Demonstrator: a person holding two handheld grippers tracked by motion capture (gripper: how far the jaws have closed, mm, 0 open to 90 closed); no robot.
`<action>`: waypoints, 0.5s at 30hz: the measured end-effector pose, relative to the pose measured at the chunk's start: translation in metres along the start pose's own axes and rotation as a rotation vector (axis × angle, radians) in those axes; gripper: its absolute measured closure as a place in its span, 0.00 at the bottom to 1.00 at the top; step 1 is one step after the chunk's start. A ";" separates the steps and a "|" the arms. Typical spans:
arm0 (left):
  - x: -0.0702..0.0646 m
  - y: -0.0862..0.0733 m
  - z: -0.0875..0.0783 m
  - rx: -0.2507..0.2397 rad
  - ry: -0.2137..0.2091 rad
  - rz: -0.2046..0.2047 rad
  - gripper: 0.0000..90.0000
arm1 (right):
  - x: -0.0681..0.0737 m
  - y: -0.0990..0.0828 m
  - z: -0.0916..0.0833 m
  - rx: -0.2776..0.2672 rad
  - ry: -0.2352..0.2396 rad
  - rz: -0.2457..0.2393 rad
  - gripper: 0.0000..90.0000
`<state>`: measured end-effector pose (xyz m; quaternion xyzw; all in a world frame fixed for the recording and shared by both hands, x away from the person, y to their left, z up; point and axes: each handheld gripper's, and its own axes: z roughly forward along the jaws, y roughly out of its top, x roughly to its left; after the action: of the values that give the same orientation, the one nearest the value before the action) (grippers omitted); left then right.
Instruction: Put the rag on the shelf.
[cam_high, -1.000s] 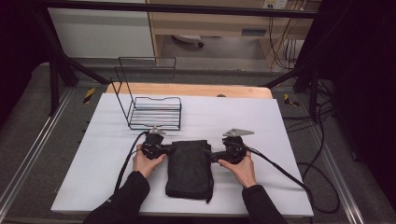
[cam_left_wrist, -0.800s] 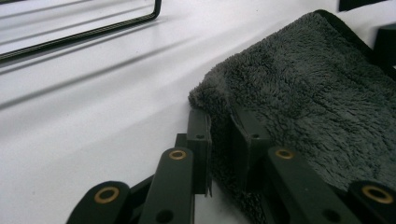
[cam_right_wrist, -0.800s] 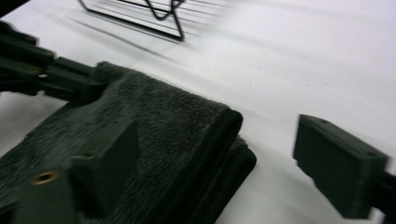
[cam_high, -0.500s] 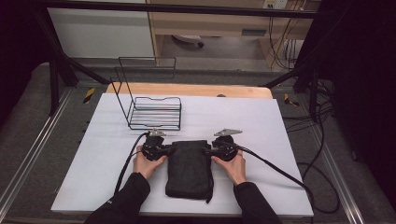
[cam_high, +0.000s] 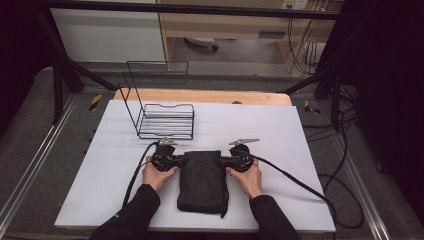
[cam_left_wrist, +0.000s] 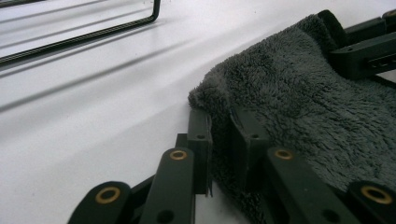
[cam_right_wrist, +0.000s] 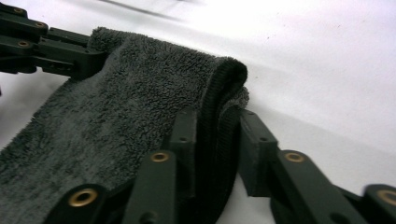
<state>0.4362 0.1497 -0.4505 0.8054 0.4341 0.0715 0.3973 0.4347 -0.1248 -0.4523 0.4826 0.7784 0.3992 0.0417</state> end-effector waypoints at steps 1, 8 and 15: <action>0.000 0.000 0.000 0.000 0.001 -0.002 0.89 | 0.000 0.000 0.000 0.001 0.006 0.008 0.83; 0.000 0.000 -0.003 -0.011 -0.001 -0.004 0.91 | 0.002 0.001 -0.003 -0.017 0.008 -0.006 0.87; -0.004 0.006 -0.016 -0.059 -0.013 0.009 0.92 | 0.005 0.003 -0.013 -0.056 0.020 -0.027 0.87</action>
<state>0.4303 0.1542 -0.4351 0.7956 0.4257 0.0810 0.4233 0.4285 -0.1278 -0.4395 0.4666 0.7738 0.4251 0.0531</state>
